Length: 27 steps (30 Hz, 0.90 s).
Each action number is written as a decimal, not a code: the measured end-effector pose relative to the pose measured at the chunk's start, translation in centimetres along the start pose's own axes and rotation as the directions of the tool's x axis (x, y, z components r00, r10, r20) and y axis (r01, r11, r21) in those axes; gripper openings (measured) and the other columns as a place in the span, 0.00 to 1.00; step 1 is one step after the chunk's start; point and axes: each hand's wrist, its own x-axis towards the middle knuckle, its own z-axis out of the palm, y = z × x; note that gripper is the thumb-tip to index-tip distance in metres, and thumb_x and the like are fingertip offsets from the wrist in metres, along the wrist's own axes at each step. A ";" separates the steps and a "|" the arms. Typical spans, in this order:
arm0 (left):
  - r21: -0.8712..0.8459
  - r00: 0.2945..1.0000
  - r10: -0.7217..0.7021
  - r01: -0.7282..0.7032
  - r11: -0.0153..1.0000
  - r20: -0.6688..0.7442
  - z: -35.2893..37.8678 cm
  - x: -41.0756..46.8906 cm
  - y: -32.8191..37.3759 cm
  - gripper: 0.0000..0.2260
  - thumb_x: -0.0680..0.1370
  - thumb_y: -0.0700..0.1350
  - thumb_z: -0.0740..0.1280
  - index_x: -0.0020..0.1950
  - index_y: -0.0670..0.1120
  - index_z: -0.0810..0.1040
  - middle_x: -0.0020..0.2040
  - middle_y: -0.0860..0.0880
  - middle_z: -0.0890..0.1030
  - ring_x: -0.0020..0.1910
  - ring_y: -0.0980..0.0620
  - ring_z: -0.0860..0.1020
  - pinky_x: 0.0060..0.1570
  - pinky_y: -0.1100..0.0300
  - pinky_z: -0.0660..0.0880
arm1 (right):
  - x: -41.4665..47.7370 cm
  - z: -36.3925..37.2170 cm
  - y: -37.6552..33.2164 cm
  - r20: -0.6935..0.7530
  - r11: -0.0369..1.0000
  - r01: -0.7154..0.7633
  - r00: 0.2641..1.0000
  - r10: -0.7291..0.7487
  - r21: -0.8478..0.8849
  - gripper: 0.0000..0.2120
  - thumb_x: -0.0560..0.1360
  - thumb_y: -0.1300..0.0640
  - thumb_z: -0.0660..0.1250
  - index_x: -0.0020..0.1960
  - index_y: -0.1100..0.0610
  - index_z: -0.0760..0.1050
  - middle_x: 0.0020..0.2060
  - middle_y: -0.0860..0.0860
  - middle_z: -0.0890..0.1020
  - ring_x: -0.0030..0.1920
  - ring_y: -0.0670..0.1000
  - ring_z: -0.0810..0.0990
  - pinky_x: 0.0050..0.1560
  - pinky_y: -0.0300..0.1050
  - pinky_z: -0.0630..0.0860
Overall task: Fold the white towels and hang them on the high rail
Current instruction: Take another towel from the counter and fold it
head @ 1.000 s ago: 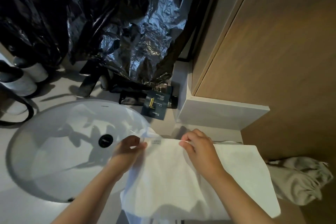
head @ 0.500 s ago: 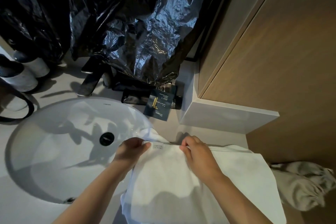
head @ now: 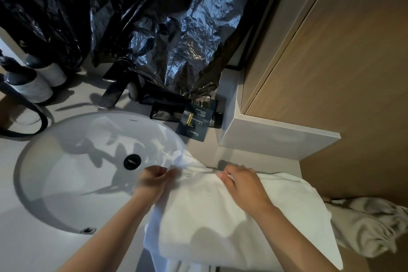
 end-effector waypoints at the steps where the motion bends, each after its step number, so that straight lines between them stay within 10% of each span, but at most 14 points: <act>1: 0.016 1.000 -0.004 0.004 1.000 0.005 0.2 0.3 -0.1 0.15 0.73 0.54 0.73 0.35 0.44 0.77 0.29 0.49 0.77 0.31 0.50 0.72 0.34 0.58 0.67 | -0.1 0.1 0.3 -0.038 1.000 -0.007 0.999 0.007 0.011 0.14 0.82 0.43 0.56 0.43 0.49 0.68 0.39 0.46 0.75 0.45 0.54 0.76 0.50 0.47 0.66; 20: -0.261 0.953 -0.048 0.130 0.957 0.299 -0.3 1.3 0.0 0.14 0.76 0.51 0.70 0.40 0.41 0.77 0.32 0.46 0.73 0.34 0.49 0.72 0.34 0.64 0.68 | 0.0 -0.5 3.4 -0.113 0.988 -0.154 0.982 0.152 -0.012 0.17 0.82 0.42 0.56 0.39 0.51 0.64 0.33 0.45 0.72 0.33 0.50 0.68 0.36 0.44 0.59; 22: -0.292 0.944 -0.050 0.151 0.944 0.326 -0.2 1.5 0.0 0.15 0.78 0.50 0.69 0.47 0.37 0.79 0.41 0.43 0.74 0.45 0.47 0.73 0.48 0.57 0.69 | 0.2 -0.3 3.3 -0.102 0.988 -0.150 0.984 0.147 -0.023 0.17 0.82 0.42 0.55 0.40 0.52 0.64 0.33 0.46 0.72 0.33 0.50 0.68 0.36 0.44 0.61; 24: -0.290 0.963 -0.031 0.111 0.951 0.268 0.2 1.5 0.3 0.13 0.78 0.49 0.69 0.41 0.40 0.79 0.40 0.43 0.75 0.45 0.46 0.74 0.53 0.53 0.71 | 0.3 -0.4 3.3 -0.102 0.989 -0.144 0.985 0.140 -0.036 0.17 0.82 0.43 0.54 0.41 0.52 0.64 0.33 0.46 0.72 0.33 0.51 0.69 0.36 0.44 0.62; 27: -0.061 0.995 0.098 -0.098 0.993 -0.015 0.9 0.9 0.6 0.21 0.76 0.56 0.69 0.28 0.45 0.73 0.26 0.53 0.69 0.30 0.53 0.68 0.31 0.62 0.65 | 0.2 -0.5 3.5 -0.137 0.990 -0.133 0.982 0.126 -0.042 0.16 0.82 0.44 0.55 0.41 0.53 0.64 0.31 0.47 0.72 0.33 0.54 0.73 0.35 0.44 0.62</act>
